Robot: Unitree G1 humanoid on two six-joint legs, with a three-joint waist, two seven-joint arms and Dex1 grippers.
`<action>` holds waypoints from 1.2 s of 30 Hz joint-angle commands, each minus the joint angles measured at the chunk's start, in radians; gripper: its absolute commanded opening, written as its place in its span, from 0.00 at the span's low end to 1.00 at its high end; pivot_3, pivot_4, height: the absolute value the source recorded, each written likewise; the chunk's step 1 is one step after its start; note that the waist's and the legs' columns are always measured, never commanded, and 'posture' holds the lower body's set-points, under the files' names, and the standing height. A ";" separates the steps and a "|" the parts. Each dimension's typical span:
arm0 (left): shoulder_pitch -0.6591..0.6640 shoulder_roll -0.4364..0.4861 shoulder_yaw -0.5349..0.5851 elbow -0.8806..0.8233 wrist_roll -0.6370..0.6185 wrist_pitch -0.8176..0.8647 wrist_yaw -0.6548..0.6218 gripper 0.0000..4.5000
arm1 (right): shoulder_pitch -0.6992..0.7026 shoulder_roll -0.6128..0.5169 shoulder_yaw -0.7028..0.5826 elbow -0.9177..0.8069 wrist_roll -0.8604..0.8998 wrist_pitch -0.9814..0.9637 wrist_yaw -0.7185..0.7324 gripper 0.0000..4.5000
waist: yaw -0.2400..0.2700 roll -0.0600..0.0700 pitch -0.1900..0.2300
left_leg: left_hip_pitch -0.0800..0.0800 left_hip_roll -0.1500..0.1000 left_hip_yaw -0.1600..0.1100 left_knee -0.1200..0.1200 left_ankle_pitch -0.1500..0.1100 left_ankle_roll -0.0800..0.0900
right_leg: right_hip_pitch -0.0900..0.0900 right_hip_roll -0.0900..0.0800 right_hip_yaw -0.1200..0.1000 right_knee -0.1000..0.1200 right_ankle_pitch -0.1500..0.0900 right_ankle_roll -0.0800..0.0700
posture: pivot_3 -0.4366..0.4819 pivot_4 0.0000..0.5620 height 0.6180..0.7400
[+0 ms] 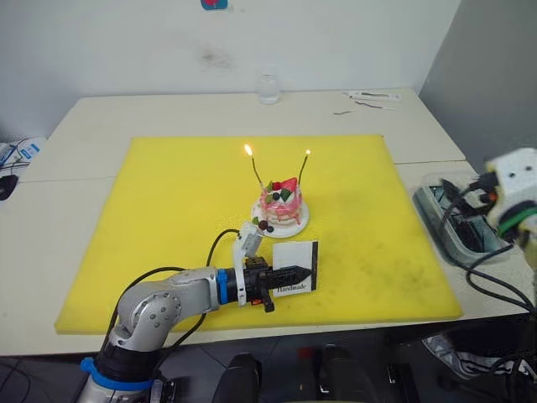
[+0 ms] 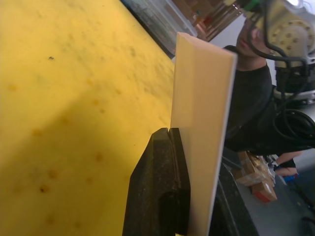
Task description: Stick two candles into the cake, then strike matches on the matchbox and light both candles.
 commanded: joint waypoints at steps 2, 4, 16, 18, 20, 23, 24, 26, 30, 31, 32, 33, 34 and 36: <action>0.004 -0.022 0.034 0.051 -0.017 0.060 0.066 0.00 | 0.038 -0.004 0.100 -0.169 0.199 0.037 0.204 0.99 | 0.002 0.000 0.000 | 0.000 0.000 -0.001 0.000 0.000 0.000 | 0.000 0.000 -0.001 0.000 0.000 0.000 | 0.48 0.27 1.00; 0.005 -0.042 0.066 0.084 -0.042 0.095 0.108 0.00 | 0.051 -0.026 0.138 -0.218 0.266 0.071 0.274 0.99 | 0.002 0.000 0.000 | -0.001 -0.001 -0.001 0.000 0.000 0.000 | 0.000 0.000 -0.001 0.000 0.000 0.001 | 0.48 0.27 1.00; -0.009 -0.089 0.135 0.150 -0.123 0.267 0.222 0.18 | 0.056 -0.100 0.261 -0.276 0.305 0.058 0.390 1.00 | 0.000 0.000 0.000 | 0.001 -0.001 -0.001 0.000 0.000 0.000 | 0.000 -0.001 -0.001 0.001 -0.001 -0.001 | 0.48 0.27 1.00; -0.009 -0.085 0.148 0.147 -0.124 0.274 0.227 0.31 | 0.052 -0.093 0.260 -0.270 0.304 0.052 0.378 1.00 | 0.000 0.000 0.000 | 0.001 -0.001 -0.001 0.000 0.000 0.000 | 0.000 -0.001 -0.001 0.001 -0.001 -0.001 | 0.48 0.27 1.00; -0.011 -0.065 0.149 0.135 -0.109 0.270 0.217 0.45 | 0.053 -0.083 0.254 -0.267 0.314 0.056 0.368 1.00 | 0.000 0.000 0.000 | 0.001 -0.001 -0.001 0.000 0.000 0.000 | 0.000 -0.001 -0.001 0.001 -0.001 0.000 | 0.48 0.27 1.00; -0.020 -0.027 0.164 0.124 -0.105 0.268 0.200 0.66 | 0.064 -0.078 0.263 -0.262 0.302 0.042 0.368 1.00 | 0.000 0.000 0.000 | 0.001 -0.001 -0.001 0.000 0.000 0.000 | 0.000 -0.001 -0.001 0.001 -0.001 -0.001 | 0.48 0.27 1.00; -0.022 -0.014 0.167 0.122 -0.103 0.268 0.194 0.73 | 0.064 -0.076 0.265 -0.259 0.301 0.040 0.368 1.00 | 0.000 0.000 0.000 | 0.001 -0.001 -0.001 0.000 0.000 0.000 | 0.000 -0.001 -0.001 0.001 -0.001 -0.001 | 0.48 0.27 1.00; -0.023 0.033 0.186 0.107 -0.100 0.267 0.180 0.86 | 0.062 -0.069 0.262 -0.242 0.300 0.030 0.371 1.00 | -0.002 -0.001 -0.001 | 0.002 0.000 0.000 0.000 0.000 0.000 | 0.000 -0.001 -0.001 0.001 -0.001 -0.001 | 0.48 0.27 1.00; -0.023 0.120 0.233 0.090 -0.093 0.242 0.148 1.00 | 0.075 -0.067 0.249 -0.213 0.293 0.005 0.379 1.00 | -0.006 -0.001 -0.001 | 0.004 0.001 0.000 -0.001 0.000 0.000 | 0.000 0.000 -0.001 0.002 -0.001 -0.001 | 0.48 0.27 1.00; -0.025 0.147 0.265 0.089 -0.091 0.226 0.143 1.00 | 0.085 -0.067 0.239 -0.204 0.293 0.000 0.376 1.00 | -0.006 -0.001 -0.001 | 0.005 0.001 0.000 -0.001 0.000 0.000 | 0.000 0.000 -0.001 0.002 -0.001 -0.001 | 0.48 0.27 1.00; -0.025 0.164 0.285 0.089 -0.092 0.214 0.140 1.00 | 0.092 -0.066 0.233 -0.199 0.293 -0.003 0.374 1.00 | -0.006 -0.001 0.000 | 0.004 0.001 0.000 -0.001 0.000 0.000 | 0.000 0.000 -0.001 0.002 -0.001 -0.001 | 0.48 0.27 1.00; -0.028 0.186 0.316 0.094 -0.092 0.200 0.136 1.00 | 0.102 -0.067 0.225 -0.191 0.288 -0.010 0.369 1.00 | -0.006 -0.001 0.000 | 0.004 0.002 -0.001 -0.001 0.000 0.000 | 0.000 0.000 -0.002 0.002 -0.001 -0.001 | 0.48 0.27 1.00; -0.025 0.216 0.338 0.096 -0.082 0.185 0.122 1.00 | 0.115 -0.066 0.218 -0.184 0.283 -0.015 0.362 1.00 | -0.005 -0.001 0.000 | 0.004 0.001 -0.001 -0.001 0.000 0.000 | 0.000 0.000 -0.001 0.002 -0.001 -0.001 | 0.48 0.27 1.00; -0.018 0.274 0.379 0.107 -0.056 0.161 0.094 1.00 | 0.136 -0.062 0.202 -0.173 0.278 -0.020 0.345 1.00 | -0.005 -0.001 0.000 | 0.002 0.001 -0.001 -0.001 0.000 0.000 | -0.001 0.000 -0.001 0.002 -0.001 -0.001 | 0.48 0.27 1.00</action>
